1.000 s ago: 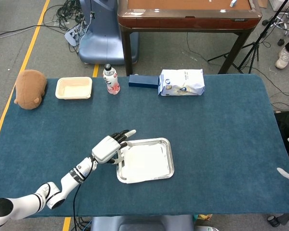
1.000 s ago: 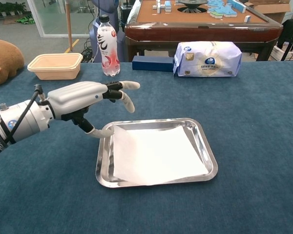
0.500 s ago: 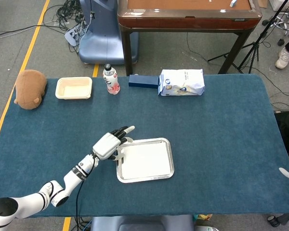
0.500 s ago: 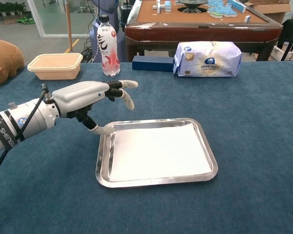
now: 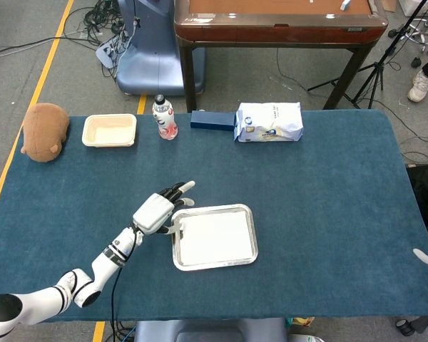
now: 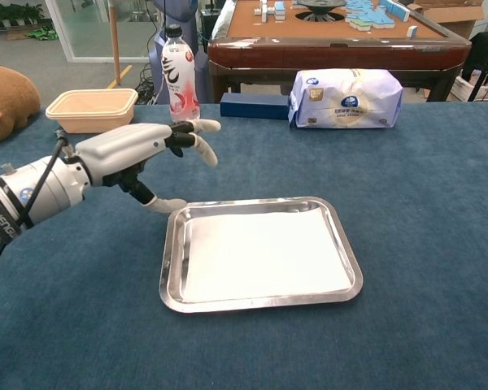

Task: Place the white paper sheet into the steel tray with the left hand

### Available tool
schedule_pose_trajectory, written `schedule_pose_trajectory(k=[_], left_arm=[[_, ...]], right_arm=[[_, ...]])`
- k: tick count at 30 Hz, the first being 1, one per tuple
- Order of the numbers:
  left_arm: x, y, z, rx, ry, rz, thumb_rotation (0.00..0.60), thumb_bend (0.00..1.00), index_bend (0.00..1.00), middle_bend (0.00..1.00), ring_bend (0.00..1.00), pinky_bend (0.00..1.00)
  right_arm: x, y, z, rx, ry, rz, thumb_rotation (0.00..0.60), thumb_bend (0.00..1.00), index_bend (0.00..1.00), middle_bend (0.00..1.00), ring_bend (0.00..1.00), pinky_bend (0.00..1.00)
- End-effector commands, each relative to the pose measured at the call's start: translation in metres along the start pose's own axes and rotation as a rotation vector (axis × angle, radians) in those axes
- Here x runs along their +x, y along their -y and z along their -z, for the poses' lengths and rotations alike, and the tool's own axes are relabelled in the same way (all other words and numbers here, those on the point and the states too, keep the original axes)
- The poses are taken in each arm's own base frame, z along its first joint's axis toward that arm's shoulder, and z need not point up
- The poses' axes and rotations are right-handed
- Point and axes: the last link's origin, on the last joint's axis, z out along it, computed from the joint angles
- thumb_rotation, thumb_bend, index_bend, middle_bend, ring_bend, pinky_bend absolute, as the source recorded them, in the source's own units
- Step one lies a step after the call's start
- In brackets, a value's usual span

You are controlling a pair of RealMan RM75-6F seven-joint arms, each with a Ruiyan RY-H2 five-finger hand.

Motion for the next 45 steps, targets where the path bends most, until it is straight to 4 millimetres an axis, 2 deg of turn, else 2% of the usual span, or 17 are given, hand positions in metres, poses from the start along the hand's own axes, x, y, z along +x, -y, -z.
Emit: schedule_pose_trajectory(k=[1,9,15,20,28,34,45], left_arm=[[0.012,0.007,0.011,0.028,-0.046,-0.021,0.6,0.25,0.26,0.04,0.0,0.22],[0.033,0.017,0.047,0.093,-0.115,-0.056,0.6,0.25,0.22,0.04,0.0,0.22],[0.051,0.024,0.094,0.204,-0.034,-0.145,0.6,0.25,0.16,0.04,0.0,0.22],[0.064,0.022,0.132,0.298,-0.016,-0.168,0.6,0.25,0.16,0.04,0.0,0.22],[0.074,0.026,0.181,0.452,-0.033,-0.196,0.6,0.25,0.16,0.04,0.0,0.22],[0.076,0.029,0.213,0.542,-0.115,-0.176,0.6,0.25,0.16,0.01,0.0,0.21],[0.079,0.043,0.253,0.652,-0.22,-0.142,0.6,0.25,0.16,0.01,0.0,0.21]], right_arm=[[0.0,0.001,0.001,0.004,-0.001,0.001,0.6,0.0,0.19,0.23,0.13,0.23],[-0.004,0.009,0.0,0.023,0.007,0.012,0.6,0.0,0.19,0.23,0.13,0.23],[-0.005,0.017,-0.001,0.035,0.001,0.007,0.6,0.0,0.19,0.23,0.13,0.23],[-0.006,0.026,-0.003,0.05,-0.008,-0.009,0.6,0.0,0.19,0.23,0.13,0.23],[-0.006,0.045,-0.007,0.087,-0.023,-0.028,0.6,0.0,0.19,0.23,0.13,0.23],[-0.014,0.043,-0.009,0.077,0.009,-0.021,0.6,0.0,0.19,0.23,0.13,0.23],[-0.021,0.048,-0.013,0.094,0.028,0.006,0.6,0.0,0.19,0.23,0.13,0.23]])
